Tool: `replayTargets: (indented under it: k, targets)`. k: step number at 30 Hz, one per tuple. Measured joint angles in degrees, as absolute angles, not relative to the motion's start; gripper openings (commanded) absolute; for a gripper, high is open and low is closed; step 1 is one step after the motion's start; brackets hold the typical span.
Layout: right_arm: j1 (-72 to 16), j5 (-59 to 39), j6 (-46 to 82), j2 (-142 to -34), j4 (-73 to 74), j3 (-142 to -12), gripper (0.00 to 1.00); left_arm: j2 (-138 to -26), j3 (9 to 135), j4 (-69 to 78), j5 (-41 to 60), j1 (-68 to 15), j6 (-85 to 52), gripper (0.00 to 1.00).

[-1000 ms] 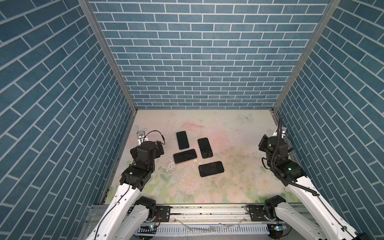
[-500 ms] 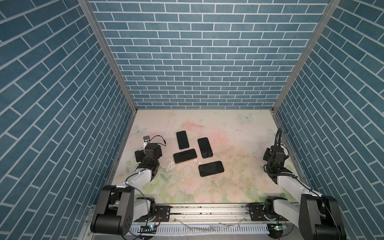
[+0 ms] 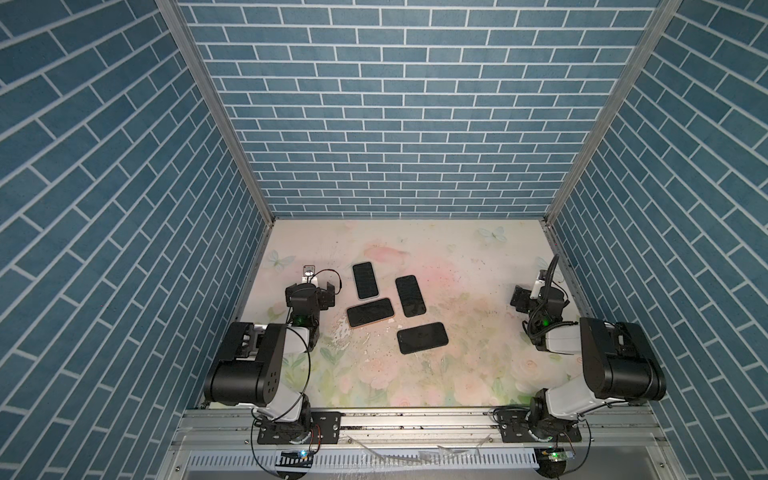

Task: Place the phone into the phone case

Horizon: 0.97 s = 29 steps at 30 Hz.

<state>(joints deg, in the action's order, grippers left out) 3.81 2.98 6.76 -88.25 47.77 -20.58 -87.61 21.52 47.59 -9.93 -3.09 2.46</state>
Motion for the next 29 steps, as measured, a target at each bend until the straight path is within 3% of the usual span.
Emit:
replayTargets:
  k: [29]
  targets:
    - [3.81,-0.36,5.91,-88.25,48.73,-22.02,0.99,-87.61,21.54,48.42,-8.01,-2.96,2.9,1.0]
